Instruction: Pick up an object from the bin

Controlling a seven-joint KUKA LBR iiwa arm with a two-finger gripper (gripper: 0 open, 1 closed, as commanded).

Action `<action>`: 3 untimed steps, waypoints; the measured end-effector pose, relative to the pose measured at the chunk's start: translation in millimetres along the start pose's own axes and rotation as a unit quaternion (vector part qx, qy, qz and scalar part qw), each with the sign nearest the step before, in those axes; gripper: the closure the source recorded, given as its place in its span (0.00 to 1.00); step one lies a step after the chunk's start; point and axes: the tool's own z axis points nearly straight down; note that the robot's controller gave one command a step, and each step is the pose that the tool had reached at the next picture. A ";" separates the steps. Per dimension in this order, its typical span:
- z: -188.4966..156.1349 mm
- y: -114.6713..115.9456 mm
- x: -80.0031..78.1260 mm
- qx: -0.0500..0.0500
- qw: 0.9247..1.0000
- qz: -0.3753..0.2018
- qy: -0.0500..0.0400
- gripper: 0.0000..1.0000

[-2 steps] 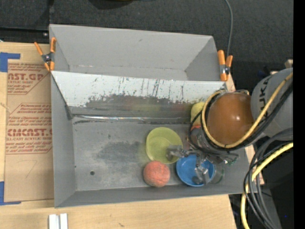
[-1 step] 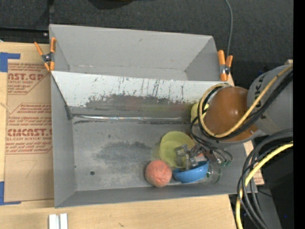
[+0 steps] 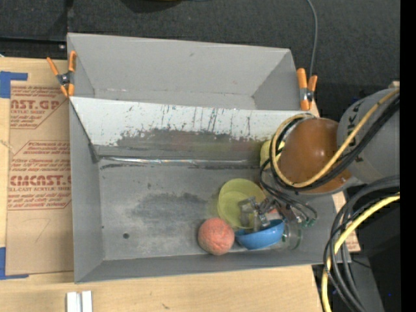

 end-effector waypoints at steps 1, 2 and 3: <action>-2.4 0.5 0.6 -0.001 1.000 0.000 0.001 1.00; -20.0 1.5 2.0 -0.002 1.000 0.000 0.004 1.00; -38.5 0.9 0.4 0.000 1.000 0.000 0.001 1.00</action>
Offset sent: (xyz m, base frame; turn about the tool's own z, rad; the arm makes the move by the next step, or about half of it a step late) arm -0.0002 0.0000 0.0079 0.0000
